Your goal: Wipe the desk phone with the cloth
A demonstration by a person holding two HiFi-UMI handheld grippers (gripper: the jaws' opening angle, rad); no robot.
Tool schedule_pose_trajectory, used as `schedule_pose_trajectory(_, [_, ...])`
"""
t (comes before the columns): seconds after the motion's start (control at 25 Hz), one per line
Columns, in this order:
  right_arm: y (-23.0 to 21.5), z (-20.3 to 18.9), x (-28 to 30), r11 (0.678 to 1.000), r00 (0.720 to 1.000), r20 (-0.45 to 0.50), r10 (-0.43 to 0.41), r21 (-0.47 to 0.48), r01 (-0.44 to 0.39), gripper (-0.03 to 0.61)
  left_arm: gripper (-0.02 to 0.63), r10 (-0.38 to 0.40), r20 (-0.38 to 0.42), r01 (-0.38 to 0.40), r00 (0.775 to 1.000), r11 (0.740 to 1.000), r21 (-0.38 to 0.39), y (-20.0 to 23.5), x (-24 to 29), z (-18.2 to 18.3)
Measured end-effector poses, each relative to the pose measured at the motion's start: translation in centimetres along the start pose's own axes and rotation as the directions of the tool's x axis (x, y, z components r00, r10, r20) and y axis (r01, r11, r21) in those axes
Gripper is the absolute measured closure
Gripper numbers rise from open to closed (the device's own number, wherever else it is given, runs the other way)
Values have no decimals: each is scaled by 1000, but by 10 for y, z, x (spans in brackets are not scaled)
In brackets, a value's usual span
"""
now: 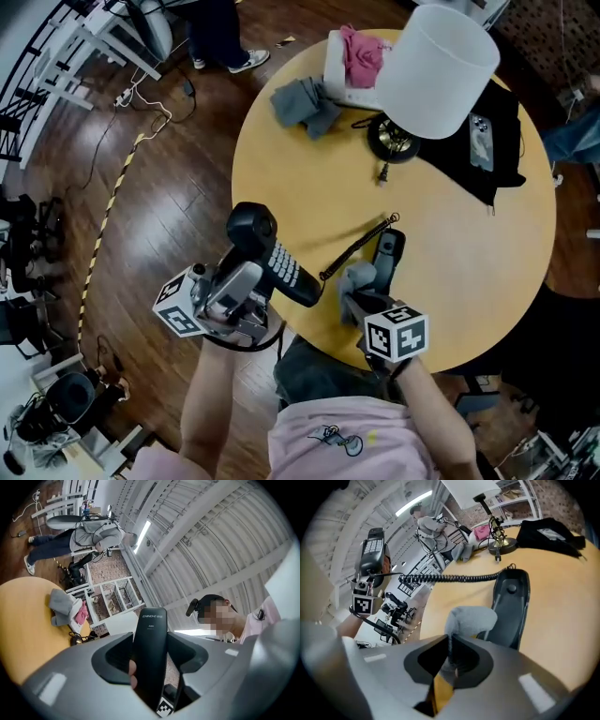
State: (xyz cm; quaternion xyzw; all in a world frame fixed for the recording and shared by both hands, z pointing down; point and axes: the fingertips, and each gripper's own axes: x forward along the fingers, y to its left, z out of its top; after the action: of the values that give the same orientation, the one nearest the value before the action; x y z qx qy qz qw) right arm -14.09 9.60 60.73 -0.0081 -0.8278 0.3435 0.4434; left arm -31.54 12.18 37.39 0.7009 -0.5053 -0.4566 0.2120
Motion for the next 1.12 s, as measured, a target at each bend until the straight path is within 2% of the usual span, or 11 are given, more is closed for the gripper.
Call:
schedule_pose_trajectory(0.16, [-39,64,-16,993,983,149,-111,-21,116,551,377,-21,-42,22,999,1000,17,5,7,-2])
schedule_pose_trajectory(0.24, [-48,78,-21,993,977,177,-117,10,118,551,377,-22,-62,23,998,1000,15,6,6,-8])
schedule_pose_trajectory(0.32, [-38,61,-16,997,988,139,-71,32,67,551,377,-12,-85,13,996,1000,12,8,4,-16])
schedule_pose_trajectory(0.44, [-2,-12,-9,998,999,-11,50,50,-49,551,377,15,-132,-14,991,1000,10,10,3,-32])
schedule_pose_trajectory(0.52, [12,-51,-18,993,993,-60,98,74,-94,551,377,39,-165,-37,986,999,14,11,4,-43])
schedule_pose_trajectory(0.6, [6,-56,-42,992,996,-5,87,96,-86,551,377,78,-198,-74,977,997,29,14,6,-54])
schedule_pose_trajectory(0.68, [-16,-42,-72,993,996,90,15,111,-25,551,377,144,-236,-133,961,989,60,21,6,-68])
schedule_pose_trajectory(0.76, [-45,-26,-101,989,980,178,-85,132,61,551,377,236,-281,-213,930,971,110,30,7,-86])
schedule_pose_trajectory(0.88, [-88,-16,-137,972,947,255,-196,178,153,551,377,381,-329,-339,864,923,180,46,12,-122])
schedule_pose_trajectory(1.0, [-115,-24,-161,958,928,282,-243,220,184,551,377,482,-394,-415,782,875,247,59,22,-167])
schedule_pose_trajectory(1.12, [-126,-44,-174,945,916,297,-271,264,194,551,377,542,-461,-450,702,840,303,73,30,-203])
